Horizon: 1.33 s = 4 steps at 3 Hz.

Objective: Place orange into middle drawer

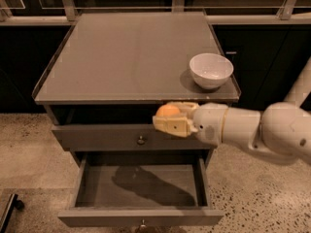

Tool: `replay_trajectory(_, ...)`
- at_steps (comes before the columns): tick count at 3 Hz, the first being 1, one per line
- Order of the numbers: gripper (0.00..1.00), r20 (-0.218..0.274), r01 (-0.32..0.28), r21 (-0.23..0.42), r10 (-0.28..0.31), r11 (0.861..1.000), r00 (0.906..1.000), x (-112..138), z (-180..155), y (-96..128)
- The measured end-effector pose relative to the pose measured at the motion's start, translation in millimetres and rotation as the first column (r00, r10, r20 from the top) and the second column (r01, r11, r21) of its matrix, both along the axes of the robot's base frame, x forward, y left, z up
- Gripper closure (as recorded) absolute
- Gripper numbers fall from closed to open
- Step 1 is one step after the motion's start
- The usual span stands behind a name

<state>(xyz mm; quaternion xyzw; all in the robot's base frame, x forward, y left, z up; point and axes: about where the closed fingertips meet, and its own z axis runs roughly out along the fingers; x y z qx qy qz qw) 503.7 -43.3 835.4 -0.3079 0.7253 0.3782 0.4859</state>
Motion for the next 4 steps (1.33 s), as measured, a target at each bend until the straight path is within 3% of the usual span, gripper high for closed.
replay_trajectory(1, 1.00, -0.103, -0.031, 0.129, 0.045, 0.991, 0.9937, -29, -69, 16)
replay_trajectory(2, 1.00, -0.201, -0.049, 0.253, 0.102, 0.966, 0.9743, -51, -130, 30)
replay_trajectory(3, 1.00, -0.201, -0.049, 0.253, 0.102, 0.966, 0.9743, -51, -130, 30)
replay_trajectory(4, 1.00, -0.270, -0.027, 0.244, 0.095, 0.969, 0.9581, -42, -165, 36)
